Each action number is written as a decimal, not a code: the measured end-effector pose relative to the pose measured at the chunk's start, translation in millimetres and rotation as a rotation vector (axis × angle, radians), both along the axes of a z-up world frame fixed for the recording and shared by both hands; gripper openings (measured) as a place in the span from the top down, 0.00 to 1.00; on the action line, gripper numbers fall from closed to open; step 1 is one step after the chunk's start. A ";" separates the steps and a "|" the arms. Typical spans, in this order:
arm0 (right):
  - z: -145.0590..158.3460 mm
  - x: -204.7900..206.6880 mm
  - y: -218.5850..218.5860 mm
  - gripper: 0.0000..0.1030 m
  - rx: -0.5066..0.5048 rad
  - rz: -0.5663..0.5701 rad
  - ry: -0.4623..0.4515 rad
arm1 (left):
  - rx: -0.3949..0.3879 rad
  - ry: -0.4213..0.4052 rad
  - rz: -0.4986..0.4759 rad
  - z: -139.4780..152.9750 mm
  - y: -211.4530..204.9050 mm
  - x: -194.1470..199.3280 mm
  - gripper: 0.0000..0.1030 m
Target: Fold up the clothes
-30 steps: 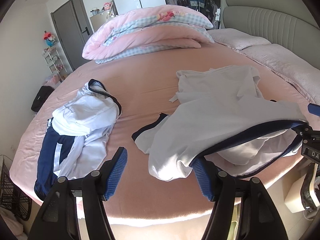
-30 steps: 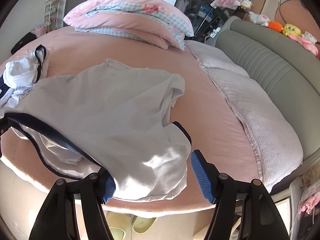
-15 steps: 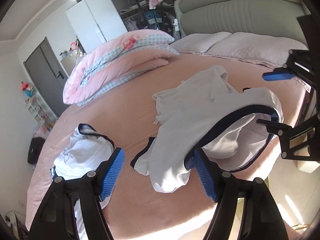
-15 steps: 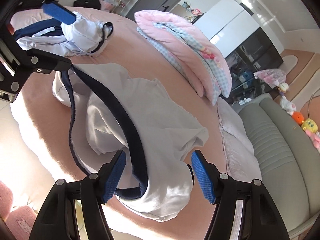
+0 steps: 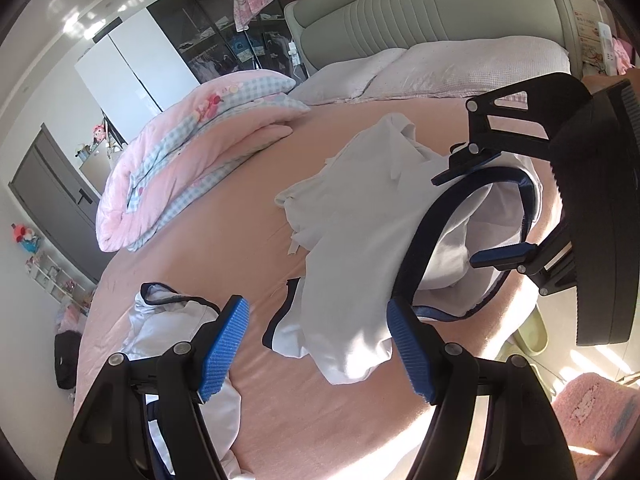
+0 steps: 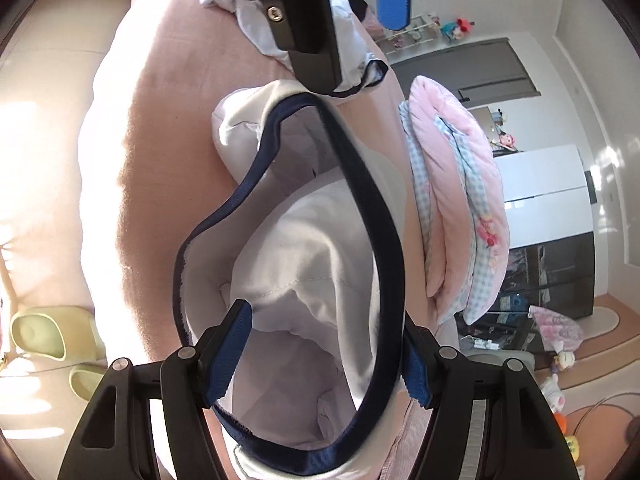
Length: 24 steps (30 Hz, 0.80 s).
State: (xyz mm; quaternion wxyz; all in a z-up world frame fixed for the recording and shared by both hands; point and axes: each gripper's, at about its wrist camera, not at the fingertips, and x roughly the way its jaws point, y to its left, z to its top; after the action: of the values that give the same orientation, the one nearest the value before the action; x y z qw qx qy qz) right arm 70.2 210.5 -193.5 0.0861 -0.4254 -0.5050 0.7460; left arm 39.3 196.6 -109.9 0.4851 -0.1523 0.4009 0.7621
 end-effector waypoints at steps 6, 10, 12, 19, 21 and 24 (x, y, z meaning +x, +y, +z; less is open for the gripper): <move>-21.4 -15.3 2.3 0.35 0.086 0.011 0.005 | -0.043 0.073 -0.050 -10.5 3.7 5.7 0.32; -22.7 -22.1 7.8 0.58 0.095 0.002 0.026 | -0.054 0.089 -0.078 -12.7 8.3 7.0 0.32; -23.4 -25.3 12.9 0.75 0.128 -0.015 0.045 | -0.057 0.091 -0.091 -13.6 11.2 6.5 0.32; -13.8 -33.5 35.3 0.91 0.328 -0.080 0.249 | -0.044 0.054 -0.075 -12.4 18.1 -0.1 0.32; 0.5 -37.8 41.2 0.91 0.354 -0.129 0.332 | -0.031 0.029 -0.066 -10.4 18.8 -2.0 0.32; 14.9 -43.2 46.8 0.91 0.384 -0.148 0.406 | -0.016 0.008 -0.060 -8.5 21.6 -4.2 0.32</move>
State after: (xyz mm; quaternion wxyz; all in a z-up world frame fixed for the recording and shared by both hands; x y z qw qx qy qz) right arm 27.0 257.4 -178.6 0.3186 -0.2791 -0.5772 0.6982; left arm 35.1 218.2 -118.4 0.5047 -0.1409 0.4134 0.7447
